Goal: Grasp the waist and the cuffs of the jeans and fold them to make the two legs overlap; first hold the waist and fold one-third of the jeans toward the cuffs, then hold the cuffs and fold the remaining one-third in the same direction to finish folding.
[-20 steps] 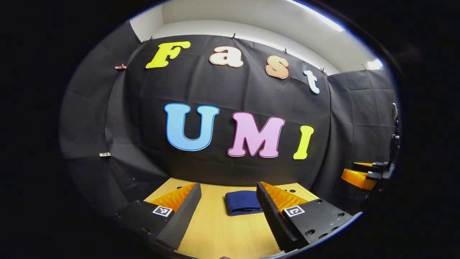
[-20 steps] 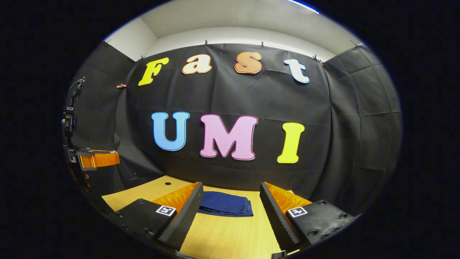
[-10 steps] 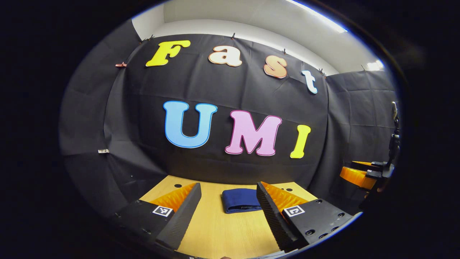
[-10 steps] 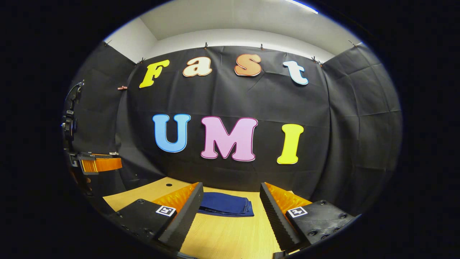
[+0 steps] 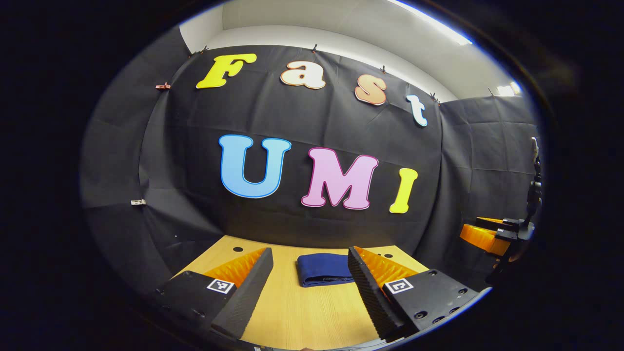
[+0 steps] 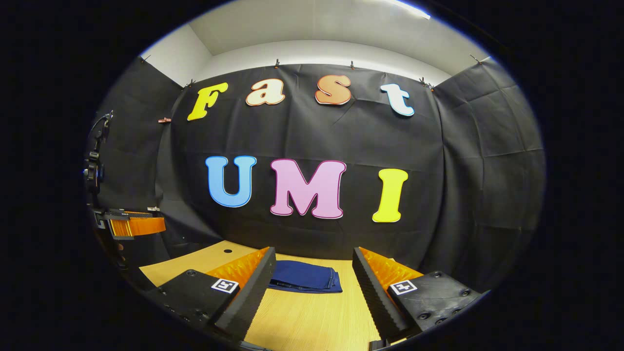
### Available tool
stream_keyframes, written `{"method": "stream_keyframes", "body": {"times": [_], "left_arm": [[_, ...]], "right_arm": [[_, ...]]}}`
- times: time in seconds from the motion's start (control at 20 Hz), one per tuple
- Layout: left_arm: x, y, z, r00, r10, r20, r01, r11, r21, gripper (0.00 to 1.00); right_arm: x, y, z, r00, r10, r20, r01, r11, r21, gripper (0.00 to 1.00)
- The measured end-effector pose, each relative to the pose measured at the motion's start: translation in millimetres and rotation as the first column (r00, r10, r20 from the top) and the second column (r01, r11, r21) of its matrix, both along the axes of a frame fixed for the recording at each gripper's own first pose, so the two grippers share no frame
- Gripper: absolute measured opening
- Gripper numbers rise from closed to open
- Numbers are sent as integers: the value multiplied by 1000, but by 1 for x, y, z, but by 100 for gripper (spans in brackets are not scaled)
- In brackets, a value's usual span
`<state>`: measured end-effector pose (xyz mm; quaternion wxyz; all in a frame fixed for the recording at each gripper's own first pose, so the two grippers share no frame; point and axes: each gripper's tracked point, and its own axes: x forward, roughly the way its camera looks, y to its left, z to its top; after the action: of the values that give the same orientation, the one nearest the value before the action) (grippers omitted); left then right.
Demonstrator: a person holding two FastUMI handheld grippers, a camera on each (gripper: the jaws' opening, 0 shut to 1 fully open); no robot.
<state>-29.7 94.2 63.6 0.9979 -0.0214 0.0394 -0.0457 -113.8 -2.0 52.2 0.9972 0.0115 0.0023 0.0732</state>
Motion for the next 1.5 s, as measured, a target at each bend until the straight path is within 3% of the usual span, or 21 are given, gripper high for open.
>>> {"method": "stream_keyframes", "body": {"times": [1.0,1.25,1.5], "left_arm": [[13,6,-16,999,-12,-34,12,1000,7,96],[16,12,-21,998,21,-66,-23,999,-36,97],[6,27,-22,994,85,-71,-86,996,-9,96]], "right_arm": [[4,8,4,1000,-6,-26,5,999,-37,96],[14,17,9,1000,20,-20,-20,999,-33,96],[26,29,-2,996,56,-71,-56,998,-6,96]]}}
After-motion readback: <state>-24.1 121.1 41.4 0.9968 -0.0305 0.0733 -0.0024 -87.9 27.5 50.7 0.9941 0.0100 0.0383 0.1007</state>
